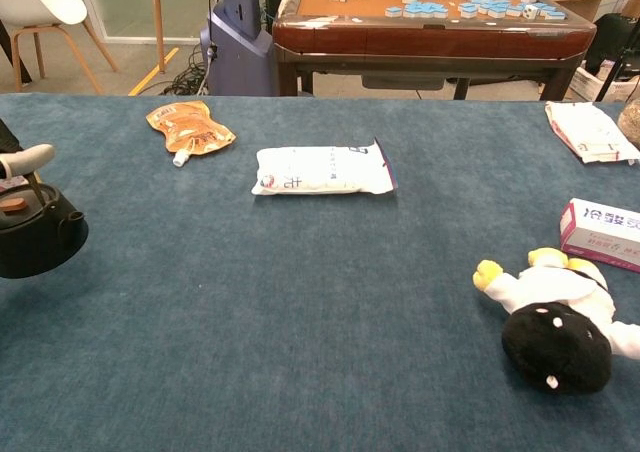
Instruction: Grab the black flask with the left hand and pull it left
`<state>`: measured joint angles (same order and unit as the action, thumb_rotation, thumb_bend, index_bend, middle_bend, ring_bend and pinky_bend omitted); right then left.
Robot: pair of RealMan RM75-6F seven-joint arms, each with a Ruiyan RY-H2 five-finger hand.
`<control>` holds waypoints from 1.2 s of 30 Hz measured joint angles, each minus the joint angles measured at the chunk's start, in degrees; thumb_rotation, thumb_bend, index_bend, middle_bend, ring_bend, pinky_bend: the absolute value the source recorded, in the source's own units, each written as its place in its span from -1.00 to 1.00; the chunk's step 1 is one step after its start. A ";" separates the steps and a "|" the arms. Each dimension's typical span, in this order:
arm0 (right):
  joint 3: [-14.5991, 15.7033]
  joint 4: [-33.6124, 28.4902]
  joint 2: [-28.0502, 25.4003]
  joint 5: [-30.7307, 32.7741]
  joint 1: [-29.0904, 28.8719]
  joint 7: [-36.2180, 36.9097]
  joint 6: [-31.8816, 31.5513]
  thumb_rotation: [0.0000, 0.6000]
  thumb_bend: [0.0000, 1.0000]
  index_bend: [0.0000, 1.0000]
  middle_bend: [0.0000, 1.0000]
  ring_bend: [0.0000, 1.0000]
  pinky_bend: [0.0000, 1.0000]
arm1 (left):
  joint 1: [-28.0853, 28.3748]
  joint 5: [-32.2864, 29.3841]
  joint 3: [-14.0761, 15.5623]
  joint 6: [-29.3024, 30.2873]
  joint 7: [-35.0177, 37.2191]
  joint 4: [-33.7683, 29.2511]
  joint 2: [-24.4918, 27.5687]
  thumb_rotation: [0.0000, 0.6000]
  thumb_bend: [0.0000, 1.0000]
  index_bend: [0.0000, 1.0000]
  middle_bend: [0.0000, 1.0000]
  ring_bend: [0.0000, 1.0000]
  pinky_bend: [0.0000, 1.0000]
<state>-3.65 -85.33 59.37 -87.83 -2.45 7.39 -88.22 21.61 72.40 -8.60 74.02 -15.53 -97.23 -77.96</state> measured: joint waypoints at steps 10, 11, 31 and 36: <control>-0.04 0.08 0.06 0.07 0.11 0.05 -0.06 1.00 -0.75 -0.87 -0.54 -0.78 -0.65 | 0.15 0.13 0.22 -0.39 0.23 -0.26 0.30 0.03 -0.30 1.00 1.00 0.93 -0.35; -0.04 0.10 0.10 0.07 0.10 0.04 -0.06 1.00 -0.75 -0.87 -0.54 -0.78 -0.65 | 0.16 0.11 0.25 -0.46 0.23 -0.27 0.33 0.05 -0.30 1.00 1.00 0.93 -0.35; -0.17 0.07 0.13 0.20 0.08 0.09 0.06 1.00 -0.75 -0.87 -0.54 -0.78 -0.65 | 0.35 0.17 0.53 -1.02 0.93 -0.39 0.66 0.10 -0.30 1.00 1.00 0.93 -0.27; -0.15 0.05 0.13 0.25 0.14 0.07 0.07 1.00 -0.75 -0.87 -0.54 -0.78 -0.65 | 0.35 0.15 0.60 -1.03 0.93 -0.41 0.66 0.10 -0.29 1.00 1.00 0.93 -0.25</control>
<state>-3.80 -85.28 59.50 -87.58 -2.31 7.47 -88.15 21.96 72.56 -8.00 72.99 -14.60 -97.64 -77.29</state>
